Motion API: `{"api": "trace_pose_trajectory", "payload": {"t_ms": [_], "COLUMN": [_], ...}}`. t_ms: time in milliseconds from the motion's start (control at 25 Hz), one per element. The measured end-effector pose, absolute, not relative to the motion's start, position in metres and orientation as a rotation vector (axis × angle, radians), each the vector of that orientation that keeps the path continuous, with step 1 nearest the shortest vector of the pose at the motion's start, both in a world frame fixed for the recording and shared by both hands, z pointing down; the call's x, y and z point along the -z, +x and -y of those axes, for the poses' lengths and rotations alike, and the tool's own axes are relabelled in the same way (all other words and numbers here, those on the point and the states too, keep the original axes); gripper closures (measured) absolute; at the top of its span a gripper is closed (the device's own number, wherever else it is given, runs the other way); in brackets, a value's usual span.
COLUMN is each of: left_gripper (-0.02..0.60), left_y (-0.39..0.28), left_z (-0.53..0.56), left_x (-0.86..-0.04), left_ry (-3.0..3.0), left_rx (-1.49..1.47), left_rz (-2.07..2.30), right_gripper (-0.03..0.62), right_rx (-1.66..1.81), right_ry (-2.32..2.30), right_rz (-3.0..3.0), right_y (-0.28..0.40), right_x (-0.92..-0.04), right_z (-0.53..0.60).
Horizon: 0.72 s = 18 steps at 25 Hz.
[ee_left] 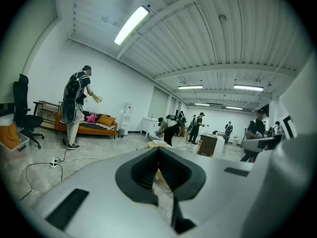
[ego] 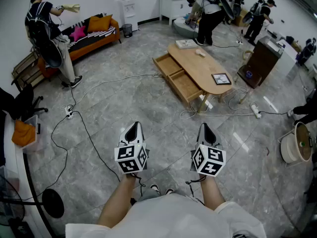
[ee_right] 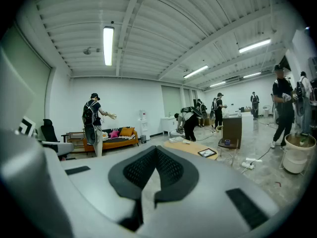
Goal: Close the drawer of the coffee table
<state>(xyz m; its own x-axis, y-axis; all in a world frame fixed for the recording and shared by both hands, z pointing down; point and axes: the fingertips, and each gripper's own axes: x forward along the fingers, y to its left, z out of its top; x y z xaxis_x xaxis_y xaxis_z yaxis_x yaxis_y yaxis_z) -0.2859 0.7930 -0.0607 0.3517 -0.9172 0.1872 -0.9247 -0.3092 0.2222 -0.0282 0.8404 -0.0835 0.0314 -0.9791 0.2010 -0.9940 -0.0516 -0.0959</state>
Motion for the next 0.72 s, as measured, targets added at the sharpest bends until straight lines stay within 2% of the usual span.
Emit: {"api": "trace_pose_trajectory", "payload": {"t_ms": [400,720], "left_gripper": [0.586,0.584], "left_y": [-0.2906,-0.2828], "left_z": [-0.7975,-0.7952], "left_x": [0.0563,0.0581], "left_ry": [2.304,2.284], "left_rx": [-0.033,-0.029], "left_rz": [1.638,1.609], "right_gripper": [0.594,0.592], "right_rx": [-0.464,-0.441], "right_ry": [2.18,2.212], "right_rz": [2.199,2.208], "right_y": [-0.0336,-0.0254], "right_x": [0.0731,0.0798], "right_z": [-0.845,-0.8472]}}
